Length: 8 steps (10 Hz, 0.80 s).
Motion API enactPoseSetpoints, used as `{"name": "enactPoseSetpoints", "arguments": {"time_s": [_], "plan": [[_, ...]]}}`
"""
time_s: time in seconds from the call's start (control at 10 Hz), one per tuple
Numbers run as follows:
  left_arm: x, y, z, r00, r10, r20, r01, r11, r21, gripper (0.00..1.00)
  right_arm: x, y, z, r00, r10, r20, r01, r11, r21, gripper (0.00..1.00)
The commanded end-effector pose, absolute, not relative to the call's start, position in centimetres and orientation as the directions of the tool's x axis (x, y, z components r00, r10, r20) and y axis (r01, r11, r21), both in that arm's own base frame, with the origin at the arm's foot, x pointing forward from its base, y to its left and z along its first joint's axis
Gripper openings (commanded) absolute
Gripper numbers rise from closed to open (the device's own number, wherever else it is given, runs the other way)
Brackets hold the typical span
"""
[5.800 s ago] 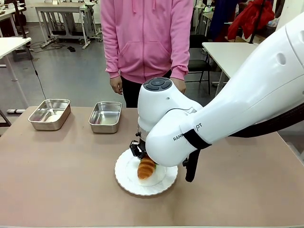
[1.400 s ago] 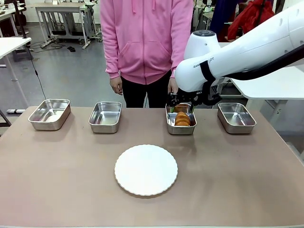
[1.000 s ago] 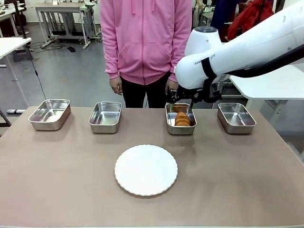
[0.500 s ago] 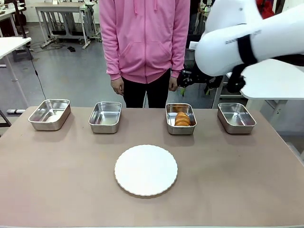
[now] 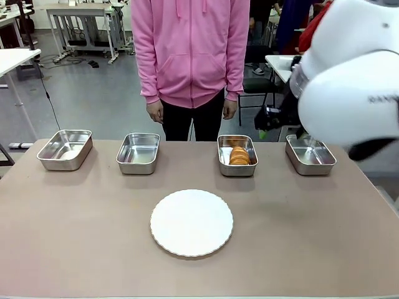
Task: Place the bread in the container.
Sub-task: Place the Butter Roll into the Airtight Container indicated by the human.
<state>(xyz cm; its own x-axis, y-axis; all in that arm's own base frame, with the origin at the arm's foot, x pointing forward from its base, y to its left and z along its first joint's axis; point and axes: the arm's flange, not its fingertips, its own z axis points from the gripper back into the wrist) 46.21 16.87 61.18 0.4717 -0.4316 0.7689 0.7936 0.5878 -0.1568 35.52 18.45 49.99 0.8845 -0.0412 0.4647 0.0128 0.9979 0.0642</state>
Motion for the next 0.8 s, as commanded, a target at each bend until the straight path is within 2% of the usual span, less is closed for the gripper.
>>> {"name": "enactPoseSetpoints", "arguments": {"time_s": [0.0, 0.1, 0.2, 0.3, 0.7], "plan": [[46.1, 16.8, 61.2, 0.460, -0.434, 0.774, 0.801, 0.579, -0.151, 1.00, 33.1, 17.3, 48.9, 0.877, -0.028, 0.480, -0.018, 0.996, 0.090, 1.00], [46.1, 16.8, 61.2, 0.460, -0.434, 0.774, 0.801, 0.579, -0.151, 1.00, 32.7, 17.0, 48.2, 0.883, 0.007, 0.469, -0.053, 0.995, 0.086, 1.00], [46.1, 16.8, 61.2, 0.460, -0.434, 0.774, 0.801, 0.579, -0.151, 1.00, 33.8, 16.8, 47.2, 0.913, 0.051, 0.405, -0.096, 0.991, 0.093, 1.00], [46.1, 16.8, 61.2, 0.460, -0.434, 0.774, 0.801, 0.579, -0.151, 1.00, 33.5, 17.9, 49.5, 0.882, -0.031, 0.470, -0.002, 0.998, 0.069, 1.00], [46.1, 16.8, 61.2, 0.460, -0.434, 0.774, 0.801, 0.579, -0.151, 1.00, 33.5, 17.9, 49.5, 0.882, -0.031, 0.470, -0.002, 0.998, 0.069, 1.00]]}}
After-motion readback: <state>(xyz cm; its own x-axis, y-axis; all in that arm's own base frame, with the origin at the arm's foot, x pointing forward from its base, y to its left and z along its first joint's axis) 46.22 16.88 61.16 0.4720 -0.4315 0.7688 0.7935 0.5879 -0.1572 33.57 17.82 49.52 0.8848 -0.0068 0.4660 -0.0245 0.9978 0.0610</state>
